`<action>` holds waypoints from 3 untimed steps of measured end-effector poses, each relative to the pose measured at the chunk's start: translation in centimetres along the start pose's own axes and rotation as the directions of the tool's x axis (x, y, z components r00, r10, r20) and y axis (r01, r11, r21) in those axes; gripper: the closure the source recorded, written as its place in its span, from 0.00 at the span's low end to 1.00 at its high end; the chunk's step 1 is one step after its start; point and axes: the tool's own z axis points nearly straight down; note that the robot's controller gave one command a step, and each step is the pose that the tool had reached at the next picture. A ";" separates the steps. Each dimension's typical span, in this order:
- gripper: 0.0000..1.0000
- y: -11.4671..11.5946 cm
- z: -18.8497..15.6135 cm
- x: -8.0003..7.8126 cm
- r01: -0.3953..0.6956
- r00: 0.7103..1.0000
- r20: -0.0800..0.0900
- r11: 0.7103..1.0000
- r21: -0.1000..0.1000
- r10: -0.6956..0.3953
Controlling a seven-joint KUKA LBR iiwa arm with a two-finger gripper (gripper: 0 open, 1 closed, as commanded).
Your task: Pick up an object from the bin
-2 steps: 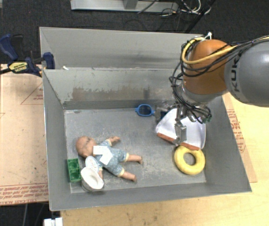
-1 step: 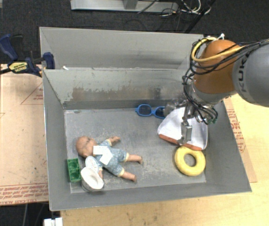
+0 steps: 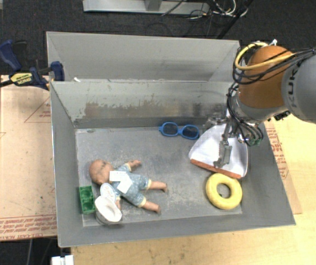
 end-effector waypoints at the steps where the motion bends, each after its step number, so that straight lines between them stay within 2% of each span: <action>1: 0.00 -0.6 -0.5 -0.4 0.164 0.986 0.003 0.986 0.000 -0.164; 2: 0.00 -1.9 0.8 0.4 0.140 0.990 0.007 0.990 -0.003 -0.140; 3: 0.00 -1.7 1.5 1.7 -0.013 1.000 0.012 1.000 -0.003 0.013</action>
Offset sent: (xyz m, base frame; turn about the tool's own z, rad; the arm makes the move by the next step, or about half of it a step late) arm -0.0126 -0.0298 -0.0217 -0.1204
